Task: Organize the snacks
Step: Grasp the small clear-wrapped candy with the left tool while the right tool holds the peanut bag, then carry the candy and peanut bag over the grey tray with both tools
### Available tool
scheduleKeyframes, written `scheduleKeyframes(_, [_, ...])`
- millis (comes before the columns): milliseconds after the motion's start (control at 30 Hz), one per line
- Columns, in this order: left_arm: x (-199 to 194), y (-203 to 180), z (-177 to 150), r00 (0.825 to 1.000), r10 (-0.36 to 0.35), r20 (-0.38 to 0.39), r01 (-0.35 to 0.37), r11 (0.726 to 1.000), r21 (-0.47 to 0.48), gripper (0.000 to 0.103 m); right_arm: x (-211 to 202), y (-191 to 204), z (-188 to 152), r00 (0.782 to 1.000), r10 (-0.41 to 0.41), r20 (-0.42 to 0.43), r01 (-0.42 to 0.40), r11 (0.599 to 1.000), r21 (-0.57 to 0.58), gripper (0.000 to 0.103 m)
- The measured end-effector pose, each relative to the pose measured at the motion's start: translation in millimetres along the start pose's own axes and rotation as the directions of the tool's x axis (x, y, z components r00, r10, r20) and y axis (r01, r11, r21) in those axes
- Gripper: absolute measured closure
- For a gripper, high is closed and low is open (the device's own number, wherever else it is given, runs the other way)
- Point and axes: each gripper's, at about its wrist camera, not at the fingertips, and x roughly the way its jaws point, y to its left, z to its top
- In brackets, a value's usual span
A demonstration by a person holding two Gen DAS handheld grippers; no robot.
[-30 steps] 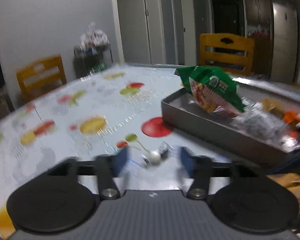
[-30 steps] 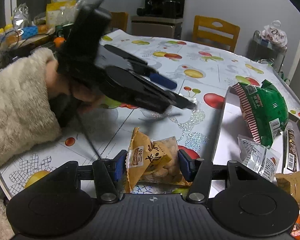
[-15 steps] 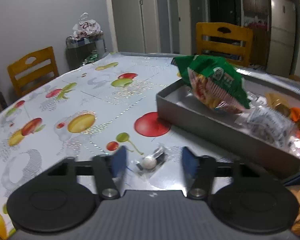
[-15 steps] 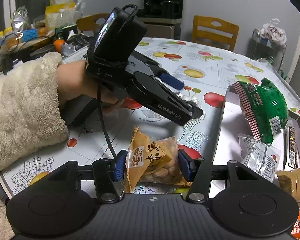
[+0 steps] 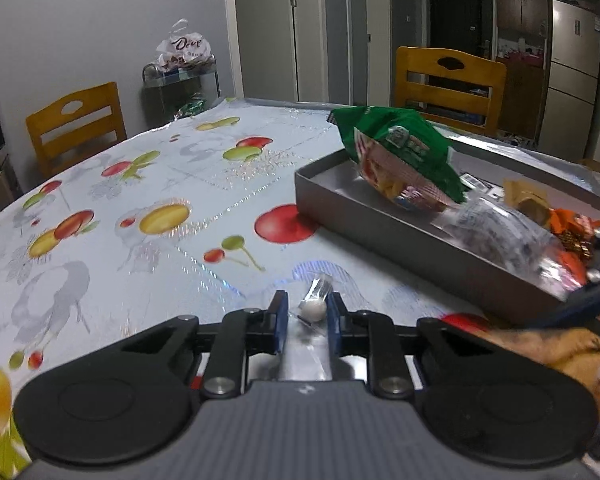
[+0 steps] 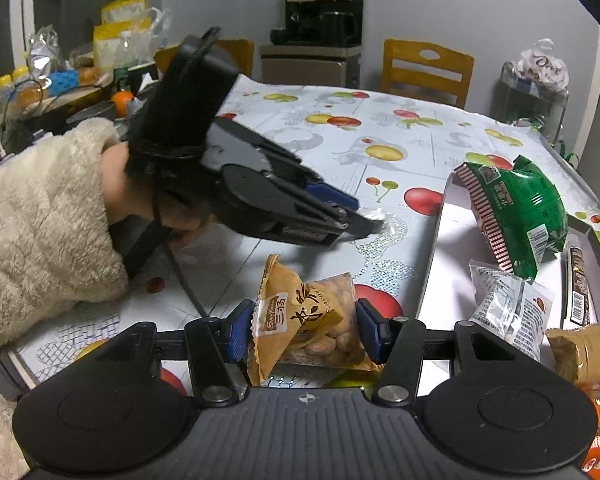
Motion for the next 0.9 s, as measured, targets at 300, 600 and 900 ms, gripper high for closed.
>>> scheduleKeyframes(300, [-46, -13, -15, 0.997, 0.072, 0.025, -0.07, 0.996, -0.055, 0.085, -2, -4, -6, 0.999, 0.039, 0.015, -0.039, 0.999, -0.003, 0.049])
scheduleKeyframes(600, [-77, -21, -2, 0.989, 0.075, 0.126, -0.065, 0.995, -0.081, 0.085, -40, -11, -1, 0.987, 0.043, 0.157, -0.039, 0.999, -0.027, 0.049])
scheduleKeyframes(900, [-80, -55, 33, 0.98, -0.056, 0.19, 0.063, 0.998, -0.03, 0.085, -71, -40, -1, 0.975, -0.048, 0.219, 0.046, 0.999, 0.015, 0.049])
